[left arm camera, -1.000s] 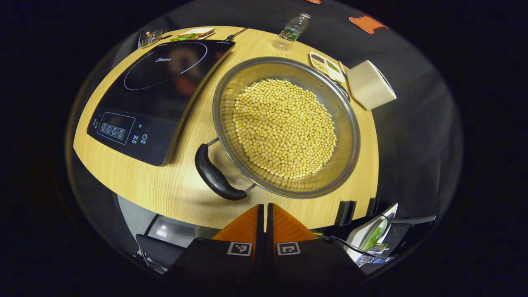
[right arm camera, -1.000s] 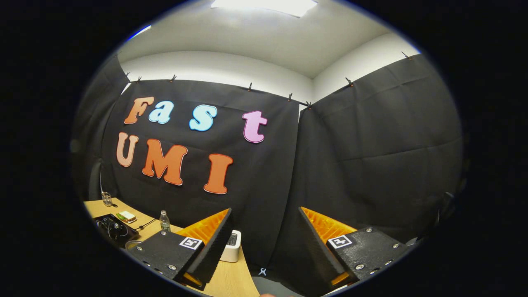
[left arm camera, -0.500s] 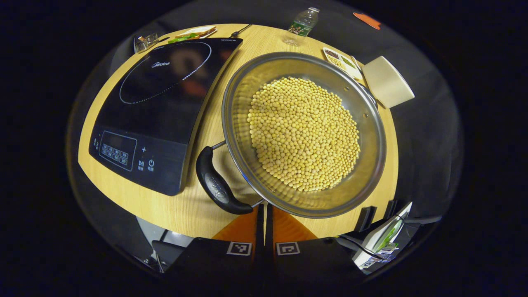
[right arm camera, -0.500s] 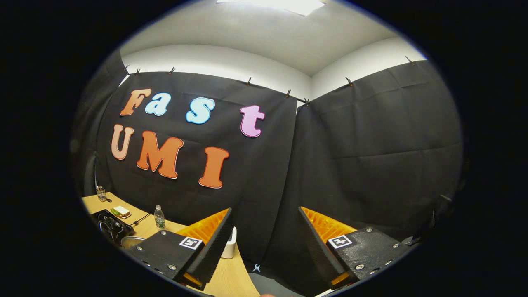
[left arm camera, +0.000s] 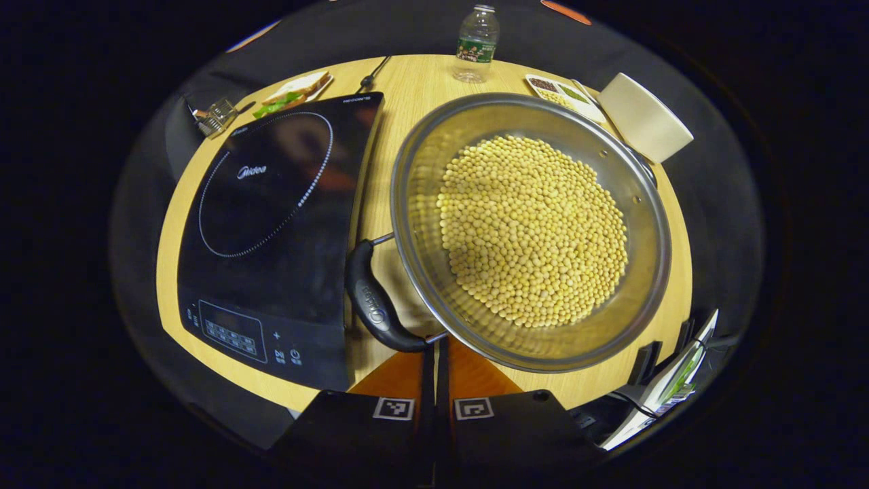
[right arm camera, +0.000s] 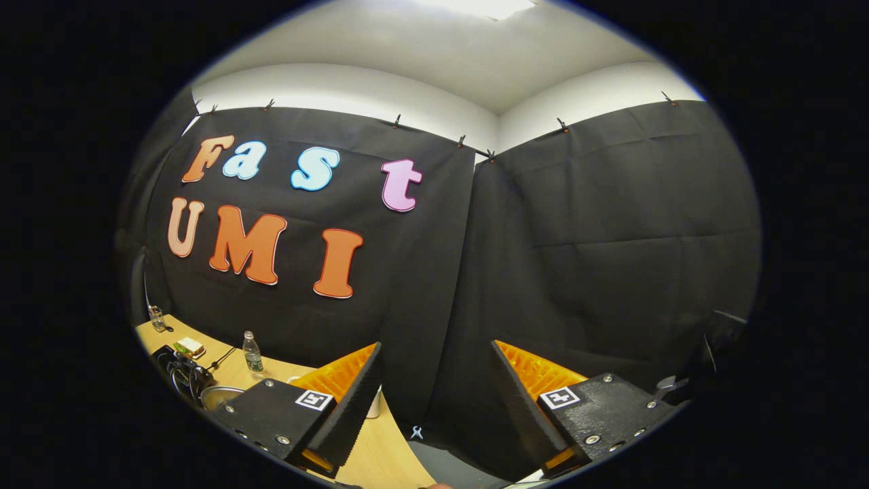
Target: First push the handle of the pot to place it horizontally, then grasp the pot with both hands and set it on the induction cooktop.
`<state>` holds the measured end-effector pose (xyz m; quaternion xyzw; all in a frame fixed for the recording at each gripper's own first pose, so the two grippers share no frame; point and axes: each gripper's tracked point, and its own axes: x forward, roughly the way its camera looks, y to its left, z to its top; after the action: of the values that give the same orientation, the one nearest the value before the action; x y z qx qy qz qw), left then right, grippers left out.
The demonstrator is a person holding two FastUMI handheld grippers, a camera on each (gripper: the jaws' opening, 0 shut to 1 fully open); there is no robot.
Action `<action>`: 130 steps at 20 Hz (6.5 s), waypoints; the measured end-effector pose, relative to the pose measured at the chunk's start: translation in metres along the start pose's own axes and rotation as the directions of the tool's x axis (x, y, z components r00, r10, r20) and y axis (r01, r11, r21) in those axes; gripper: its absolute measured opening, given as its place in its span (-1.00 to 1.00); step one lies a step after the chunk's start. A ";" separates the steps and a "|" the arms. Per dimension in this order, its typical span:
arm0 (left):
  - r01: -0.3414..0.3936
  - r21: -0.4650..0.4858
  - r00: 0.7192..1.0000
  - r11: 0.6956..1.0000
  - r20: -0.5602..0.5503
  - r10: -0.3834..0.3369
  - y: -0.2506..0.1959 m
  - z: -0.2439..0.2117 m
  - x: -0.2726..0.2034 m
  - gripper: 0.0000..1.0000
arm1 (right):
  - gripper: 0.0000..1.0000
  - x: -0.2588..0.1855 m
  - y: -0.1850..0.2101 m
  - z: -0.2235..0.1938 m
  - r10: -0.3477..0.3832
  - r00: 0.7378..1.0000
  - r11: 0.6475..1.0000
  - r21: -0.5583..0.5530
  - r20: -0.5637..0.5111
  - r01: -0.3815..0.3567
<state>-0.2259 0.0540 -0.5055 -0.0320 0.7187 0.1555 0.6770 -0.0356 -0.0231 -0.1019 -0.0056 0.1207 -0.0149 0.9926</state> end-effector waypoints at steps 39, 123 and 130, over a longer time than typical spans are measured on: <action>0.116 0.285 0.938 0.952 0.283 -0.199 0.016 0.127 0.004 -0.44 | 0.92 0.027 0.222 -0.128 0.286 0.865 0.958 0.114 -0.413 -0.262; -0.067 0.098 0.776 0.993 0.630 -0.010 0.195 0.211 -0.151 0.39 | 0.10 0.093 0.298 -0.316 0.446 0.495 0.871 0.236 -0.746 -0.430; -0.079 0.069 0.787 0.994 0.616 0.020 0.243 0.213 -0.148 0.36 | 0.10 0.099 0.294 -0.315 0.449 0.482 0.867 0.236 -0.753 -0.438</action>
<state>-0.0711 0.3170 -0.3238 0.0702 0.4665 0.1421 0.8702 -0.0066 0.2650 -0.4355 0.0387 0.5410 0.2396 0.8052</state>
